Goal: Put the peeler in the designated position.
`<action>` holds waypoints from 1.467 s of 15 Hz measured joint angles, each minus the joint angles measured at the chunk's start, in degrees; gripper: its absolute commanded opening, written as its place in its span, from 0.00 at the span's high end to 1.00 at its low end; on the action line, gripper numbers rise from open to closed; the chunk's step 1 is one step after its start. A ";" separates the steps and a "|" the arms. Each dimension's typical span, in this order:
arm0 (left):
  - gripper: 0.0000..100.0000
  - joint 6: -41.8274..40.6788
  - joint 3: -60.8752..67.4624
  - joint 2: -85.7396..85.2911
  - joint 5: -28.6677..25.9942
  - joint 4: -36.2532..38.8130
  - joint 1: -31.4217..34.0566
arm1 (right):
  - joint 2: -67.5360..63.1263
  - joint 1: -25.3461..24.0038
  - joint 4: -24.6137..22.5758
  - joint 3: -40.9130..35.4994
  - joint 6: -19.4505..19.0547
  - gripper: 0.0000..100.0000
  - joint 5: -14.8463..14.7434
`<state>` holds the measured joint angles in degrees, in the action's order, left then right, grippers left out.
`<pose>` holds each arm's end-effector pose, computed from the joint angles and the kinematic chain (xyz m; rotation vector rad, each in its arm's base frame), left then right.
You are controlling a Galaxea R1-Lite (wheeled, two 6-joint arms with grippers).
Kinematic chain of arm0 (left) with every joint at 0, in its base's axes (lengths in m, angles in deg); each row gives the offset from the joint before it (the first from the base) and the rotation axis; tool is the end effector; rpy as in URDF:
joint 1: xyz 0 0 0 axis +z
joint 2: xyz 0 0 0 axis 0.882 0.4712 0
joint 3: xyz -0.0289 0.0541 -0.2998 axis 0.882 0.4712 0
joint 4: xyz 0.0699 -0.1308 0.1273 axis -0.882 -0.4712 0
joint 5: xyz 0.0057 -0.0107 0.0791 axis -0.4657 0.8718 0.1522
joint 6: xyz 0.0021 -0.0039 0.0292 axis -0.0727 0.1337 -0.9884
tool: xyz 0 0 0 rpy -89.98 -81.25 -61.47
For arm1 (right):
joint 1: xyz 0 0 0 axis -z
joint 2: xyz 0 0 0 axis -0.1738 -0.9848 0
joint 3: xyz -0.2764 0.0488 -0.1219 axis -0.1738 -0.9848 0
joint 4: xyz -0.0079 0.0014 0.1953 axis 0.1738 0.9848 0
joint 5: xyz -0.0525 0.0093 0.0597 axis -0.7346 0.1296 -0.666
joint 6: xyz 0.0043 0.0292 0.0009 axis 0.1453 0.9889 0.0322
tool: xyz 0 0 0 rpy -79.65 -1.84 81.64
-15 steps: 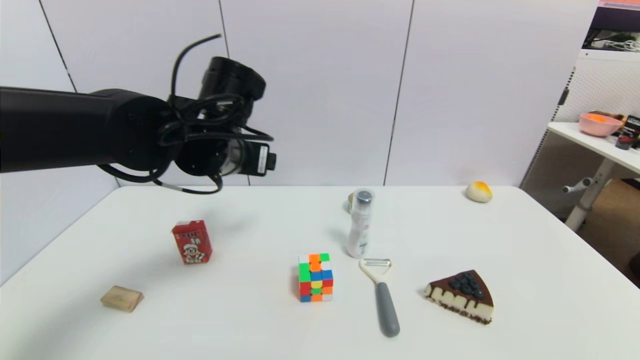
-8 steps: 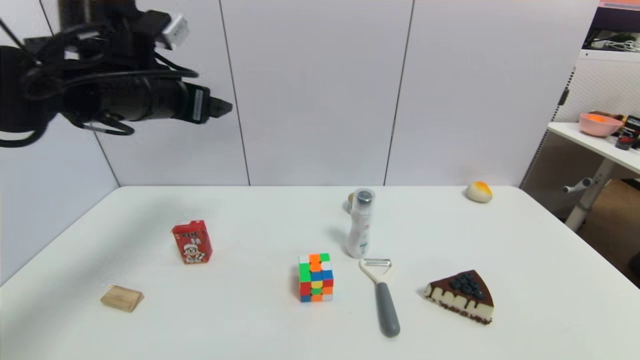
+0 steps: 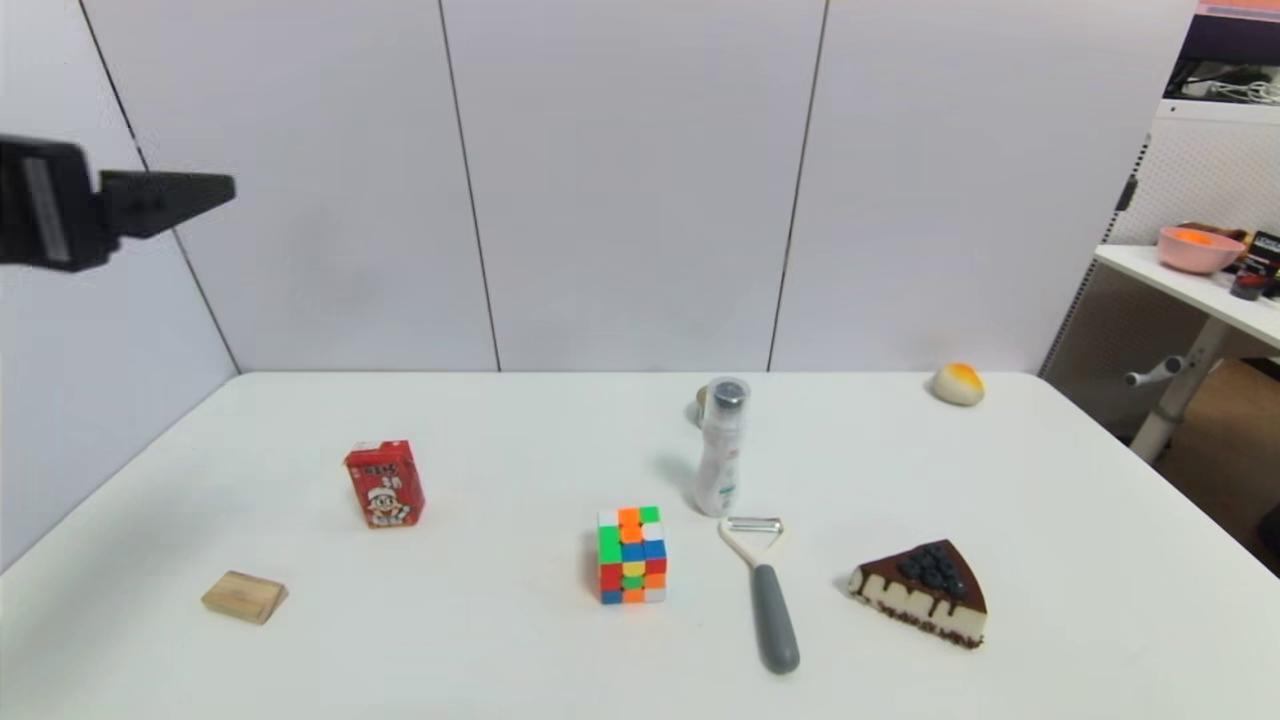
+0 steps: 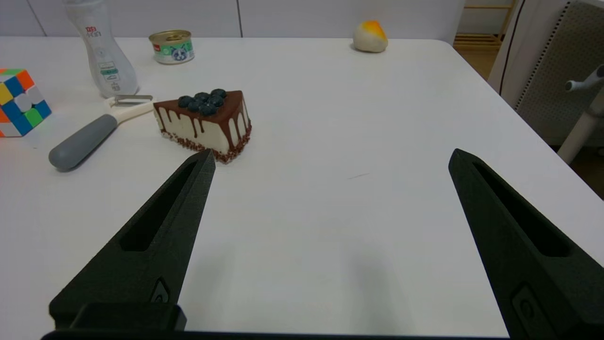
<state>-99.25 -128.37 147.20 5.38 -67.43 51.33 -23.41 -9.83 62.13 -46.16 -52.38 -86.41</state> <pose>0.1771 -0.0302 0.3484 0.1810 0.0790 -0.0964 -0.0162 0.0007 0.0755 -0.0042 -0.0010 0.0164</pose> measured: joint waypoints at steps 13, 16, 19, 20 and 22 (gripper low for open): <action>0.00 2.86 40.63 -47.13 -9.63 0.04 11.13 | 0.00 0.00 -0.02 0.00 0.02 0.00 -0.02; 0.00 3.13 49.93 -53.48 -9.55 0.10 9.72 | 0.00 0.00 -0.02 0.00 0.00 0.00 0.00; 0.00 4.43 58.03 -59.38 -9.50 0.26 9.74 | 0.00 0.00 -0.02 0.00 0.02 0.00 0.00; 0.00 5.12 60.34 -61.31 -9.46 0.41 9.81 | 0.00 0.00 -0.02 0.00 0.02 0.00 -0.02; 0.00 5.84 63.77 -64.78 -8.91 2.02 9.96 | 0.00 0.00 -0.02 0.00 0.02 0.00 0.00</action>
<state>-93.41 -64.60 82.42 -3.53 -65.40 61.29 -23.41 -9.83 62.11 -46.16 -52.35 -86.41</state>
